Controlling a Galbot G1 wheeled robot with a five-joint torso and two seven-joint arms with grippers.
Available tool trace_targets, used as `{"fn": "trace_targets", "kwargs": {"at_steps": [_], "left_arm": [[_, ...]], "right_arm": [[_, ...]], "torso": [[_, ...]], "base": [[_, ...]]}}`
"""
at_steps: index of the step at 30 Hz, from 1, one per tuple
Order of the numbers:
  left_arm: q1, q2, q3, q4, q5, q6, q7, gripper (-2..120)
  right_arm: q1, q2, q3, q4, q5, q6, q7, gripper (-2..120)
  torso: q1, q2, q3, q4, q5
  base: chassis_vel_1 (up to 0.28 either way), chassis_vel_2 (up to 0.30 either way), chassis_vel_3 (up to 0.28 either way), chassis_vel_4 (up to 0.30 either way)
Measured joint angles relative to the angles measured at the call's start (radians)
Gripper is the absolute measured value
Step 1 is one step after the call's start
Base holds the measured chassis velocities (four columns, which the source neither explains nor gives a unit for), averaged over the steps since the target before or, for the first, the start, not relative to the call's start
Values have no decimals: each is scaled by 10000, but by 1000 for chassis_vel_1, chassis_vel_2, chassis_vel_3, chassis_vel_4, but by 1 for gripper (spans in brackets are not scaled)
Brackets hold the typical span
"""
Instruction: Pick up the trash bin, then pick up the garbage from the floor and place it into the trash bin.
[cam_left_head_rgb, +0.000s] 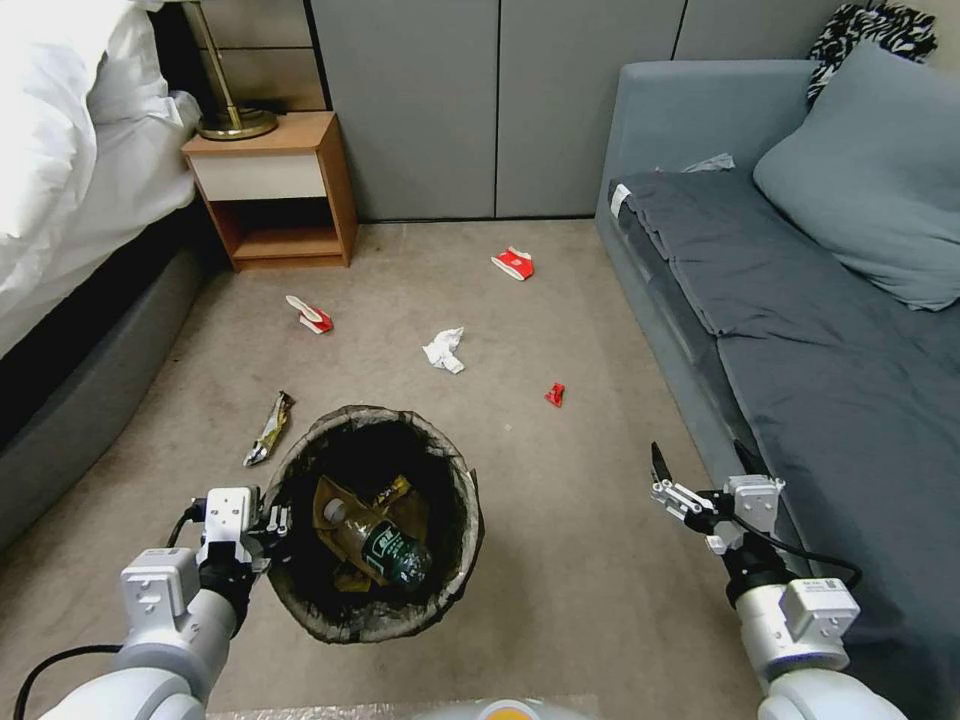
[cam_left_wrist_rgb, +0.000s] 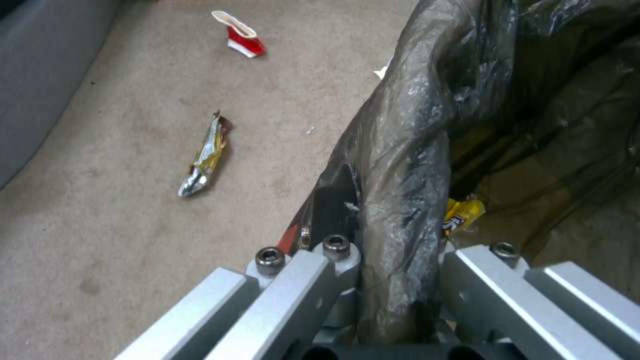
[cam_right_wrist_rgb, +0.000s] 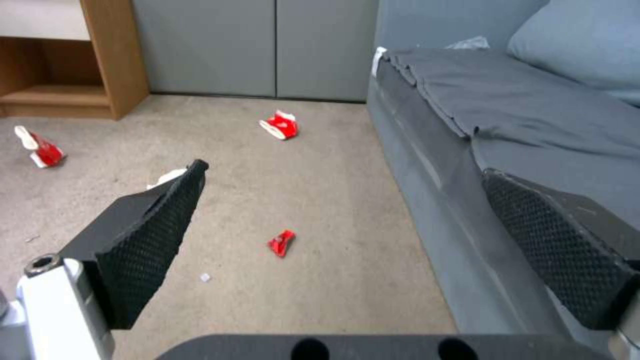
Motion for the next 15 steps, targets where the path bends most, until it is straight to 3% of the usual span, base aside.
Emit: {"fn": "trace_targets", "kwargs": {"at_steps": [15], "left_arm": [[-13, -50, -6, 0, -12, 0, -9, 0]], "right_arm": [[-43, 32, -101, -88, -16, -41, -2, 100]], "torso": [[0, 0, 1, 0, 1]], "base": [[-123, 120, 124, -109]]}}
